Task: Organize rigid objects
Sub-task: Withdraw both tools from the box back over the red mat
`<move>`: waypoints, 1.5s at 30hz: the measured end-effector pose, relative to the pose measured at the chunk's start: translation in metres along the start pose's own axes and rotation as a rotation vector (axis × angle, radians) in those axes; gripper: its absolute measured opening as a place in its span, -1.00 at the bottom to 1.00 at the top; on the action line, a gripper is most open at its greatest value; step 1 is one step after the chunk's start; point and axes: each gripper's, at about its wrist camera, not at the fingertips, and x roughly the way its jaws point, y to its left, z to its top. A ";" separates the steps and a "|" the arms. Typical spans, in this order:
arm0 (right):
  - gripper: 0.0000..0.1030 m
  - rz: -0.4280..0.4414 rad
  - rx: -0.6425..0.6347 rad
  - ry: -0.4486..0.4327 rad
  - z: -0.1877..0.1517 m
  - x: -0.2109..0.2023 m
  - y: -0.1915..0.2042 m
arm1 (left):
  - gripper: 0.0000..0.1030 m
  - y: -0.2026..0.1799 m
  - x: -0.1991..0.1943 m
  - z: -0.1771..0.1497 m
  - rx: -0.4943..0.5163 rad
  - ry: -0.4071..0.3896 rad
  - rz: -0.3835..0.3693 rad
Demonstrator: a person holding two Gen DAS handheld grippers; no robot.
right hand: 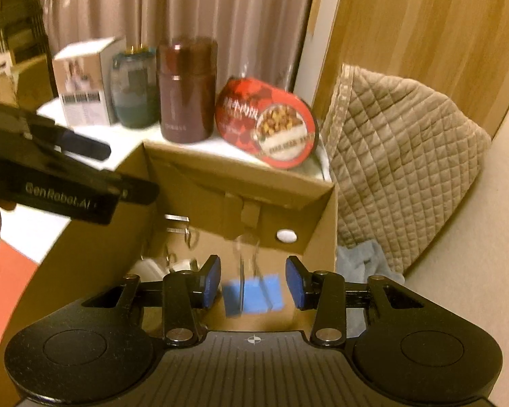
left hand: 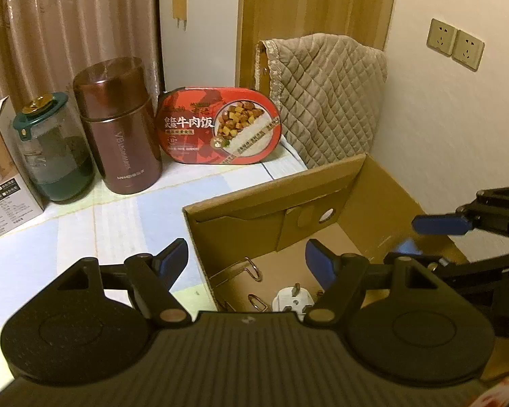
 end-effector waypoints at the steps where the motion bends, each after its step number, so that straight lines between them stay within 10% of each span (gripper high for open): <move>1: 0.01 -0.002 0.008 -0.008 0.001 -0.002 -0.001 | 0.40 0.001 -0.001 -0.001 -0.001 -0.003 0.004; 12: 0.06 -0.034 -0.009 -0.026 0.002 -0.025 -0.003 | 0.41 0.013 -0.026 -0.013 -0.047 -0.026 0.023; 23: 0.24 -0.009 0.143 -0.004 -0.028 -0.114 0.011 | 0.91 0.004 -0.131 -0.048 -0.155 -0.099 0.048; 45: 0.53 -0.021 0.393 -0.029 -0.164 -0.296 0.085 | 0.96 -0.070 -0.322 -0.211 -0.180 -0.136 0.038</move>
